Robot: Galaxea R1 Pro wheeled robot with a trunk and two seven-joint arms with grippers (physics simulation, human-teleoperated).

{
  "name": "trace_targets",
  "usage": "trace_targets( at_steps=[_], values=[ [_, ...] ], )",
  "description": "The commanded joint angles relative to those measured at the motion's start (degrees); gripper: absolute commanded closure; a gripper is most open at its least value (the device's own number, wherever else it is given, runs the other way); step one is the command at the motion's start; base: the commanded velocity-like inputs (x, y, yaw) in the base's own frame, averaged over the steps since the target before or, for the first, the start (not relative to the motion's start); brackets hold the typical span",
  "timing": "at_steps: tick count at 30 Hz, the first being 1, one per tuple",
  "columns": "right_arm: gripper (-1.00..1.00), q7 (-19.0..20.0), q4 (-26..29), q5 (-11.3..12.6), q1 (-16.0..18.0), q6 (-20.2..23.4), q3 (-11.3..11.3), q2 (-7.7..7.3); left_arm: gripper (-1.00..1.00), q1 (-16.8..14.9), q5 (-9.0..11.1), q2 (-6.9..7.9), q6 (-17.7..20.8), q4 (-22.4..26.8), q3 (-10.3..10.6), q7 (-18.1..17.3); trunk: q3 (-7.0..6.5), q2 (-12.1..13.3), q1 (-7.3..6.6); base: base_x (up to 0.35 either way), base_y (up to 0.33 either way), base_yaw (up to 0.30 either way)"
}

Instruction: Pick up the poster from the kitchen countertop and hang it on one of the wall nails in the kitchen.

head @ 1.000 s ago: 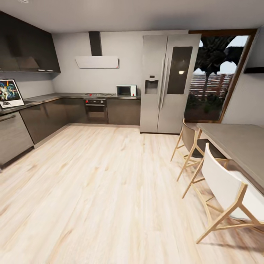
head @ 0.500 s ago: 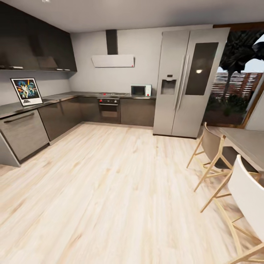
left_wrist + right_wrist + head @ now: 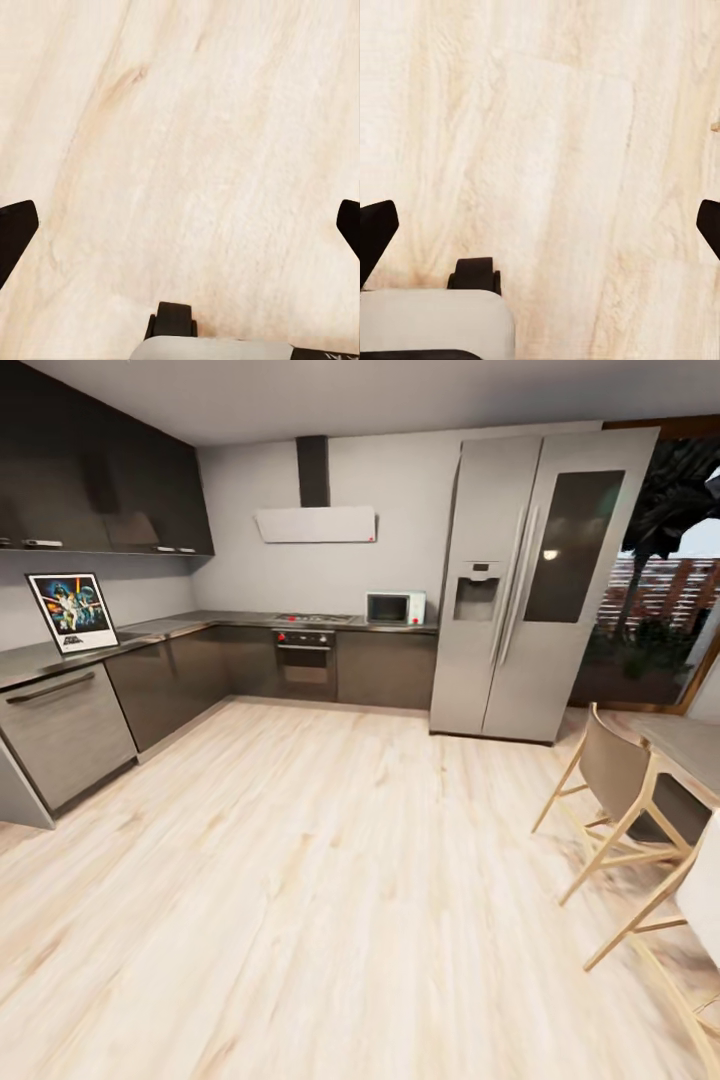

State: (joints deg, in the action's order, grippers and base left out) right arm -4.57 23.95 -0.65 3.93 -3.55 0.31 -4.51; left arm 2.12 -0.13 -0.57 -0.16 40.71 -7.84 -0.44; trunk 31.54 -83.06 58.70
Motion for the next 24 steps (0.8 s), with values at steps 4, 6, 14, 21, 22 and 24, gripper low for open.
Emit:
trace_targets(
  at_steps=[4, 6, 14, 21, 22, 24],
  values=[
    [-1.00, -0.17, -0.04, -0.06, 0.02, -0.19, 0.04, 0.02, -1.00, 0.00, -0.01, -0.05, -0.02, 0.07, -0.16, -0.02, 0.04, -0.02, 0.03, 0.293, 0.222, 0.000],
    [-1.00, -0.17, -0.04, -0.05, 0.02, -0.21, 0.04, 0.04, -1.00, 0.01, 0.00, -0.05, -0.02, 0.07, -0.16, -0.02, 0.04, -0.02, 0.03, 0.302, 0.193, 0.000],
    [-1.00, -0.17, 0.02, -0.05, 0.02, -0.23, 0.08, 0.12, -1.00, 0.00, -0.03, -0.05, -0.02, 0.07, -0.16, -0.04, 0.18, -0.02, 0.03, 0.325, 0.098, 0.134],
    [-1.00, -0.17, 0.04, -0.05, 0.02, -0.23, 0.10, 0.20, -1.00, 0.00, -0.03, -0.05, -0.02, 0.07, -0.16, -0.04, 0.37, -0.02, 0.03, 0.338, 0.011, 0.247],
    [-1.00, -0.17, 0.04, -0.05, 0.02, -0.23, 0.11, 0.20, -1.00, 0.00, -0.03, -0.05, -0.02, 0.07, -0.16, -0.03, 0.40, -0.02, 0.03, 0.339, 0.002, 0.259],
    [-1.00, -0.17, 0.04, -0.05, 0.02, -0.23, 0.10, 0.20, -1.00, 0.01, -0.04, -0.05, -0.02, 0.07, -0.16, -0.03, 0.46, -0.02, 0.03, 0.339, 0.001, 0.259]
  ],
)
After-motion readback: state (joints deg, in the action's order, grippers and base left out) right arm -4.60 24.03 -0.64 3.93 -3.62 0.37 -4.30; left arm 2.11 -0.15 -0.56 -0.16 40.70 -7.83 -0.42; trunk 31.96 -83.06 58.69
